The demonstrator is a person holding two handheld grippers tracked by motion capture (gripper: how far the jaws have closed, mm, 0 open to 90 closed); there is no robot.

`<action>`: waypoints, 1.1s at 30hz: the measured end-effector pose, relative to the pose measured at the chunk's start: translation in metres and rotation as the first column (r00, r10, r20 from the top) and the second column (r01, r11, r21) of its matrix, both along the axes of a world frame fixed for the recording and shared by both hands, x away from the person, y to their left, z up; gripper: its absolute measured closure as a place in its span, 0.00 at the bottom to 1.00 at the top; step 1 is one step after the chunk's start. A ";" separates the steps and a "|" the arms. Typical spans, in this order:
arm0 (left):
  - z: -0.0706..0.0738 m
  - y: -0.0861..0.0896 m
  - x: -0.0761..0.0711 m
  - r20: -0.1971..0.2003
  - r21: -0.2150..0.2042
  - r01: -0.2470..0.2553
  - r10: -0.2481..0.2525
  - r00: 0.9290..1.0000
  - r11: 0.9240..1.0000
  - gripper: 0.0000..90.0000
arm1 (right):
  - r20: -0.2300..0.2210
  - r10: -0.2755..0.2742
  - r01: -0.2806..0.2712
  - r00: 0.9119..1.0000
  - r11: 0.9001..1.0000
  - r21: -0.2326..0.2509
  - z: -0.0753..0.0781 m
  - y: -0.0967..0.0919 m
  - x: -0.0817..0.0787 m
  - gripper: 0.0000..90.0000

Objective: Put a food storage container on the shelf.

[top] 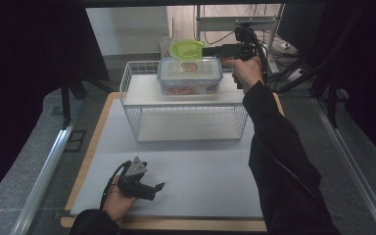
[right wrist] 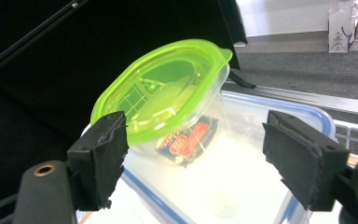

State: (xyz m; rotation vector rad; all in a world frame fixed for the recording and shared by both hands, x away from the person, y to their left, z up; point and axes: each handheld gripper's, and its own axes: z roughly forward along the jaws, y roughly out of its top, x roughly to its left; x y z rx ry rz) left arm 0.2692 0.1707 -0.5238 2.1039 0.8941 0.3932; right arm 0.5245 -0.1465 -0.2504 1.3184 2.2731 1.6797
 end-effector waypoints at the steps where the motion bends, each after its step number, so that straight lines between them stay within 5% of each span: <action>1: 0.000 0.000 0.000 0.000 0.000 0.000 0.000 1.000 1.000 0.03 | 0.008 0.000 0.000 1.000 1.000 -0.001 -0.001 -0.001 -0.001 0.22; 19: 0.000 0.000 0.000 0.000 -0.003 0.000 0.000 1.000 1.000 0.03 | 0.067 0.012 -0.008 0.998 0.998 -0.059 -0.008 -0.022 -0.026 0.19; 33: 0.000 -0.001 0.000 0.002 -0.001 0.001 -0.001 1.000 1.000 0.03 | 0.109 0.047 -0.038 0.993 0.995 -0.087 -0.015 -0.019 -0.050 0.17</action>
